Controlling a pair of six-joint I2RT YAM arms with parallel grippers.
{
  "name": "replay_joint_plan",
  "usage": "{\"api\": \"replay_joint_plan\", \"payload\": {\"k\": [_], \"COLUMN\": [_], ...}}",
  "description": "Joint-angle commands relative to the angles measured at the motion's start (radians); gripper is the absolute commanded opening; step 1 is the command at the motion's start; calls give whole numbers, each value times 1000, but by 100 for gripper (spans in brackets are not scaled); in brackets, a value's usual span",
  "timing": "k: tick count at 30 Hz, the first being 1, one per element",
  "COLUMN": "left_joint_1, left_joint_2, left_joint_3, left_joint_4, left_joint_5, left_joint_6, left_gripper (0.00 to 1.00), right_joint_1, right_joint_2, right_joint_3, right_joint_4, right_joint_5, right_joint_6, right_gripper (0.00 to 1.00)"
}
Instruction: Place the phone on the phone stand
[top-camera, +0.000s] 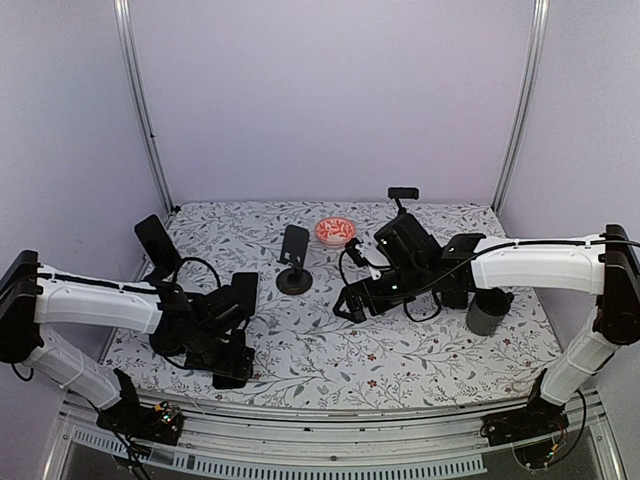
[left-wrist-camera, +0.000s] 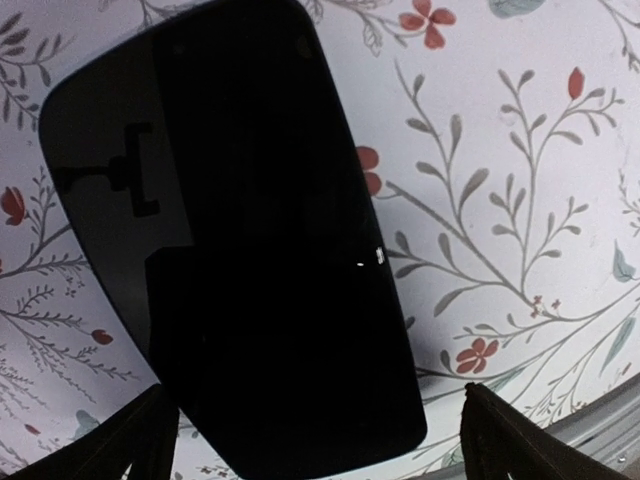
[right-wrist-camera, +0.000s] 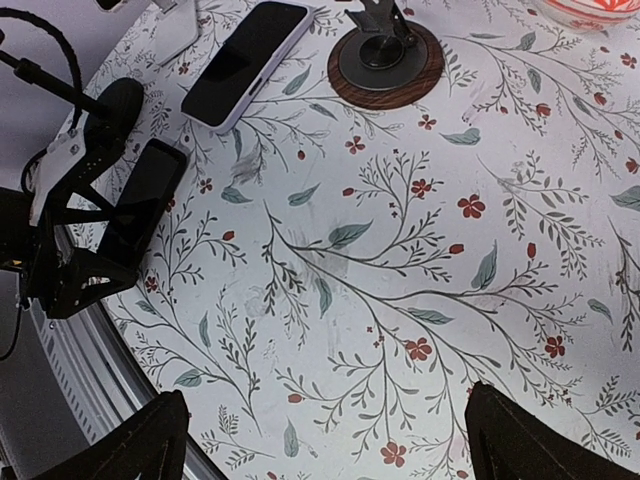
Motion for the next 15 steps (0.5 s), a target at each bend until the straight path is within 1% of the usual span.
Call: {"api": "replay_joint_plan", "payload": {"k": [1,4,7,10,15], "left_joint_1": [4,4,0,-3,-23], "left_joint_2": [38,57,81,115,183], "left_joint_3": [6,9,28,61,141], "left_joint_4": [34,58,92,102,107], "left_joint_5": [31,38,51,49,62], "left_joint_6": [17,28,62,92,158], "left_gripper": [99,98,93,89,87], "right_joint_1": [-4,-4,-4,-4,-5], "right_joint_2": [-12,-15,-20,-22,-25], "right_joint_3": [1,-3,-8,-12,-16], "right_joint_4": [20,20,20,20,20], "right_joint_5": [-18,-18,-19,-18,-17], "right_joint_6": [-3,-1,1,2,4], "right_gripper": [99,99,99,99,99]}}
